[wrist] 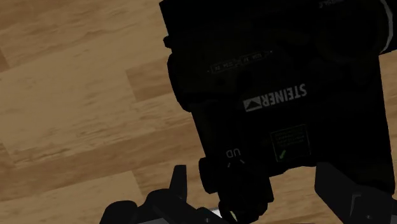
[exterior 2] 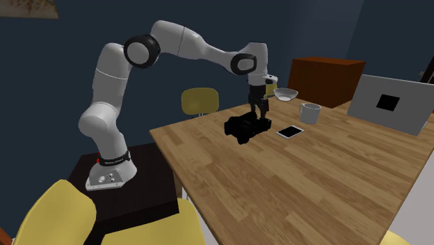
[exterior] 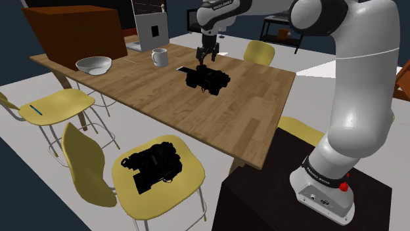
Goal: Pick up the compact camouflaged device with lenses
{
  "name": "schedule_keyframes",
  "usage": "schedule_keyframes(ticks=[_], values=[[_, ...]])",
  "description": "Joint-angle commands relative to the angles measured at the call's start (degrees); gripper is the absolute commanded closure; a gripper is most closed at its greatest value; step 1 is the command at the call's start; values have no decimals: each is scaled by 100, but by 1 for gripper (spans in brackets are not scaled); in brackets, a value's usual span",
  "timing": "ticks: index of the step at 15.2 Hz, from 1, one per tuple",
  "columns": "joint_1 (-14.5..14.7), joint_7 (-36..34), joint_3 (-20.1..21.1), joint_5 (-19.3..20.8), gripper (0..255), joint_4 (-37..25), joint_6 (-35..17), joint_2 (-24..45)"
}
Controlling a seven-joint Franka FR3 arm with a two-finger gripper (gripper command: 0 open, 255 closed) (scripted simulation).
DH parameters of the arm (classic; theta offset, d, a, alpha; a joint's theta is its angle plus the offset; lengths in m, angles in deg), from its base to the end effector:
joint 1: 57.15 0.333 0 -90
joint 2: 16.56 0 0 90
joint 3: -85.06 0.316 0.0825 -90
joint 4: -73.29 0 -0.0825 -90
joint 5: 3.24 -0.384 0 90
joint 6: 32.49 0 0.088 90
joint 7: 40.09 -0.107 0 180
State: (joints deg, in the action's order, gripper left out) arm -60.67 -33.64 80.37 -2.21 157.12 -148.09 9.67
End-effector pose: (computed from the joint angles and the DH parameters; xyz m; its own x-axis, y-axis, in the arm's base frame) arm 0.6944 -0.0918 0.4287 0.9958 -0.0106 0.0909 -0.0164 -0.9978 0.0636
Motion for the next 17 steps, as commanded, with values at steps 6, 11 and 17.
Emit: schedule_keyframes(ticks=[6, 11, 17], values=[[-71, 94, 37, -79, 0, -866, -42, 846], [-70, 88, 40, -81, 0, -697, -277, 913], [-71, 89, 39, -81, 255, -696, -276, 911]])
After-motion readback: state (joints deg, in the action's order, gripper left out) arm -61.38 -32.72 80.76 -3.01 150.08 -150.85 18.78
